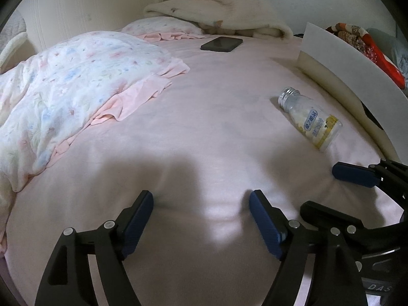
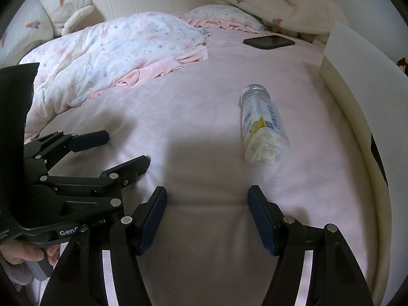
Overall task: Organize objects
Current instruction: 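Move the open right gripper toward the clear plastic bottle on the bed, then close the right gripper around the clear bottle and lift it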
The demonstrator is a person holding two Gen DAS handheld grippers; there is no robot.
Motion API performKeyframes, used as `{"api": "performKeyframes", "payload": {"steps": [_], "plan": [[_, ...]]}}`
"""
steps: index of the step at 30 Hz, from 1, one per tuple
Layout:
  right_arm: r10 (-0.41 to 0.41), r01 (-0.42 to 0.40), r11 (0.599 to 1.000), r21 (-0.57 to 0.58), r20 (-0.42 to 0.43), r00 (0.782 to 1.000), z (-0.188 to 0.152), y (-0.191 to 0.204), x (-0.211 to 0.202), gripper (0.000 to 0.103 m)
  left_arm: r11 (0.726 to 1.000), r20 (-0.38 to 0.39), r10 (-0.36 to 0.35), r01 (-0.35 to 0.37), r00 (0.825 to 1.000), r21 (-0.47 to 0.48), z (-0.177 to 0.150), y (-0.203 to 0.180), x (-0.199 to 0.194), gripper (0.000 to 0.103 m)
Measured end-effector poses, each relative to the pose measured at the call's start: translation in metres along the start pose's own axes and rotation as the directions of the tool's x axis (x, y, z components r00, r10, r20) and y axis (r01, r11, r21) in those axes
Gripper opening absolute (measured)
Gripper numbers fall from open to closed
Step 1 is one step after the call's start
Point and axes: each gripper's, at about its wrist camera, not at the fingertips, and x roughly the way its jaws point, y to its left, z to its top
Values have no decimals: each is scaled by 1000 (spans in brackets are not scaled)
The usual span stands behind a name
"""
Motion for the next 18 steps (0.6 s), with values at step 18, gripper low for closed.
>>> {"api": "performKeyframes", "payload": {"steps": [18], "plan": [[265, -272, 948, 164, 62, 962, -50, -35, -41, 71, 998, -19, 56, -56, 998, -14, 11, -3, 11, 84]]}}
